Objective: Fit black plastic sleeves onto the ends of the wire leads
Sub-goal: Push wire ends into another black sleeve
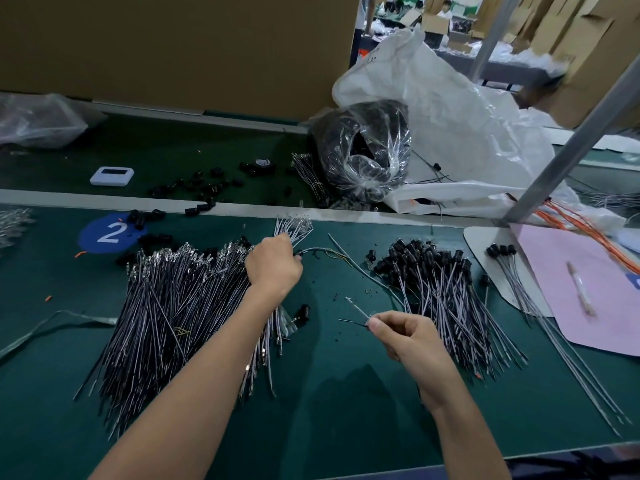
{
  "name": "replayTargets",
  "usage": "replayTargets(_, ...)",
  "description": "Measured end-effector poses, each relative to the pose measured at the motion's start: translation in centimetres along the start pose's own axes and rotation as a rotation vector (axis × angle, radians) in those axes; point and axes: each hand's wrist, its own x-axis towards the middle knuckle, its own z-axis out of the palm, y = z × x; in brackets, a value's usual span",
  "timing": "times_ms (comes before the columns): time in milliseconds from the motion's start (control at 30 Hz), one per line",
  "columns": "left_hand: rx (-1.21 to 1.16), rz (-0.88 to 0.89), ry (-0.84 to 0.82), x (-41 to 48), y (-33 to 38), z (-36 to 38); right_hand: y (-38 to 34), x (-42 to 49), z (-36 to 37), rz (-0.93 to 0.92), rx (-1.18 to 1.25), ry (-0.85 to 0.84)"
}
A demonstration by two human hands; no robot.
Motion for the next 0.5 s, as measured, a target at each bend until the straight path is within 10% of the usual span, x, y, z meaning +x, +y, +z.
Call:
replayTargets(300,-0.063,0.066,-0.028,1.1,-0.9,-0.2,-1.2,0.1,0.0,-0.095,0.028,0.061)
replayTargets(500,-0.517,0.041,0.006,-2.0,-0.4,-2.3,-1.4,0.3,0.0,-0.204,0.068,0.231)
